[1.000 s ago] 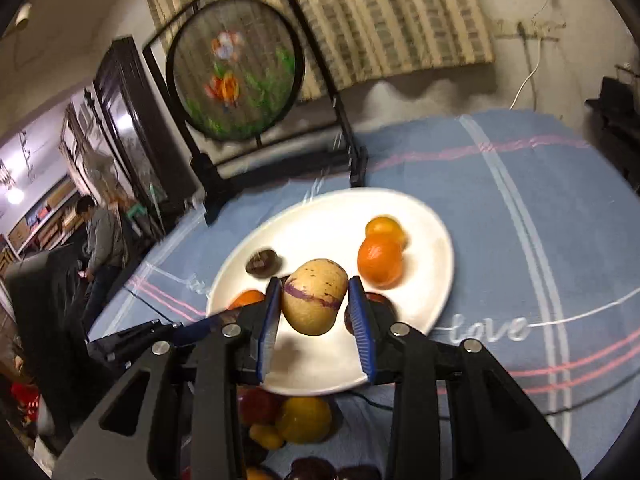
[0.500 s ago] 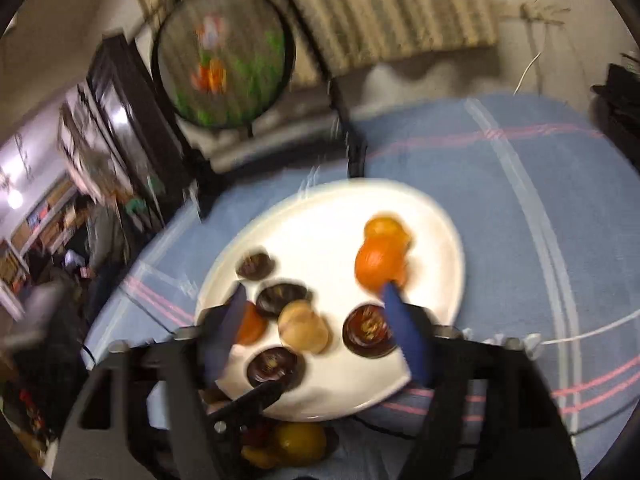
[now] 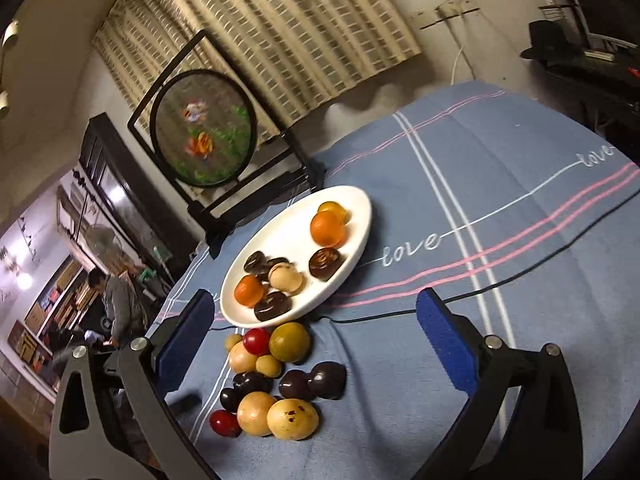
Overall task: Organize fruits
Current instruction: 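Withdraw both grippers and approach a red cherry tomato with the left gripper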
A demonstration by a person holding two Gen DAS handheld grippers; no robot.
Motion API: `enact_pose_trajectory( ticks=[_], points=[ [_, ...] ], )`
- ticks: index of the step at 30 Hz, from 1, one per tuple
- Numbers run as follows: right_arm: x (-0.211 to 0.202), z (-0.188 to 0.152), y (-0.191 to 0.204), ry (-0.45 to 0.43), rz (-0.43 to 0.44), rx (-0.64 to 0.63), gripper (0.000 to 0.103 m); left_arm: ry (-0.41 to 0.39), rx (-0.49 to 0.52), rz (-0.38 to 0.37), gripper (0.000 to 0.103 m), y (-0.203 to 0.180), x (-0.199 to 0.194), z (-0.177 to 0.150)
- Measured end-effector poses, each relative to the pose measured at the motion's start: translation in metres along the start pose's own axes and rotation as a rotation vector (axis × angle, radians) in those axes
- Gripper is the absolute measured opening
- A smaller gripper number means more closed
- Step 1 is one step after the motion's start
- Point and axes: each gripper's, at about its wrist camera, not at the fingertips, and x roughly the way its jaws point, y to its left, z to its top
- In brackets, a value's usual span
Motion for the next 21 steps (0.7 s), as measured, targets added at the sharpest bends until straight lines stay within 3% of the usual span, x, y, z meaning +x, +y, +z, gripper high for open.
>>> enact_pose_trajectory(
  ticks=[4,11,16,21],
  points=[
    [0.004,0.000,-0.006,0.022,-0.015,0.025,0.101,-0.011,0.049,-0.054,0.092,-0.011,-0.007,-0.005],
    [0.009,0.003,-0.004,0.036,-0.014,0.024,0.101,0.122,0.081,-0.088,0.092,-0.018,0.015,-0.008],
    [0.010,0.002,-0.003,0.047,-0.014,0.027,0.101,0.208,0.076,-0.044,0.092,-0.020,0.029,-0.012],
    [0.012,0.002,-0.002,0.053,-0.014,0.030,0.101,0.182,0.040,0.052,0.093,-0.010,0.026,-0.011]
  ],
)
